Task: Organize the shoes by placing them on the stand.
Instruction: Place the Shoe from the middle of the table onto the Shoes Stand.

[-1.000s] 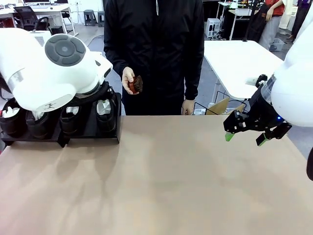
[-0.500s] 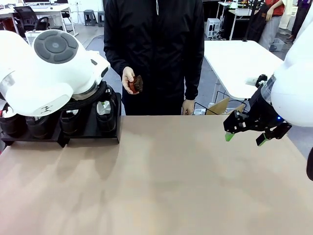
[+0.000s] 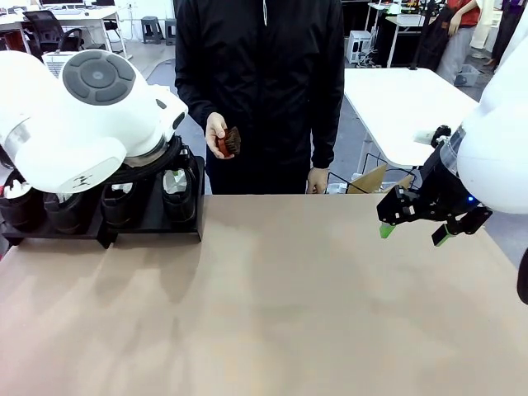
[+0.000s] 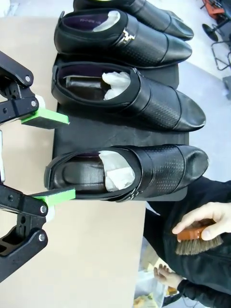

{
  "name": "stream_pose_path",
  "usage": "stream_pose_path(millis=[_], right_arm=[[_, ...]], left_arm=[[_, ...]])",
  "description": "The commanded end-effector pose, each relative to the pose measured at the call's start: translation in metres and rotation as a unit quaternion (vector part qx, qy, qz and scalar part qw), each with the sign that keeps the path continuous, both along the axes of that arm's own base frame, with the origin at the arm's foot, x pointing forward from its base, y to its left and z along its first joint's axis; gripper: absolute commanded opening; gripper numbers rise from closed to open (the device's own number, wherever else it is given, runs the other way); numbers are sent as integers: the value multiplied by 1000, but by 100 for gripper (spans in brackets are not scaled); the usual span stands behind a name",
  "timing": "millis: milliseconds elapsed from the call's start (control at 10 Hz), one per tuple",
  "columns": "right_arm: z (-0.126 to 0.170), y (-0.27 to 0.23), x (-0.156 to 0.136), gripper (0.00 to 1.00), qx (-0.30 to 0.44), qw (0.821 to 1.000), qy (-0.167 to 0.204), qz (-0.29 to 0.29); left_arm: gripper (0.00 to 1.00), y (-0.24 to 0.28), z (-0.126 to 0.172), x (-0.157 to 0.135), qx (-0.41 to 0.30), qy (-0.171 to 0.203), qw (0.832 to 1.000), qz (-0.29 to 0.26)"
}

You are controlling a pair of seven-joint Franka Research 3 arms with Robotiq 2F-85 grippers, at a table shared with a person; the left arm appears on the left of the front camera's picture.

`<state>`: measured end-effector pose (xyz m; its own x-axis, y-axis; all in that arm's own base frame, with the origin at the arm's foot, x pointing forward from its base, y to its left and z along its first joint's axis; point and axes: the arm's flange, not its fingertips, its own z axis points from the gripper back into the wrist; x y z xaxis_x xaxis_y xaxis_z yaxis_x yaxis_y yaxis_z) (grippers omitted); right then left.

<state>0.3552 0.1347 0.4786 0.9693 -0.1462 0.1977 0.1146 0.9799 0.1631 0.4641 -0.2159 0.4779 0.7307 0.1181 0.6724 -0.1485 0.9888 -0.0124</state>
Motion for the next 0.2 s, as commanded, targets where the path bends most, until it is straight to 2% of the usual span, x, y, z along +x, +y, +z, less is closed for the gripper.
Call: stream_pose_path(millis=[0,100], right_arm=[[2,1,3,100,5,1000,-1,-1],[2,1,3,100,5,1000,-1,-1]], left_arm=[[66,-1,1,2,4,-10,1000,5],[66,-1,1,2,4,-10,1000,5]])
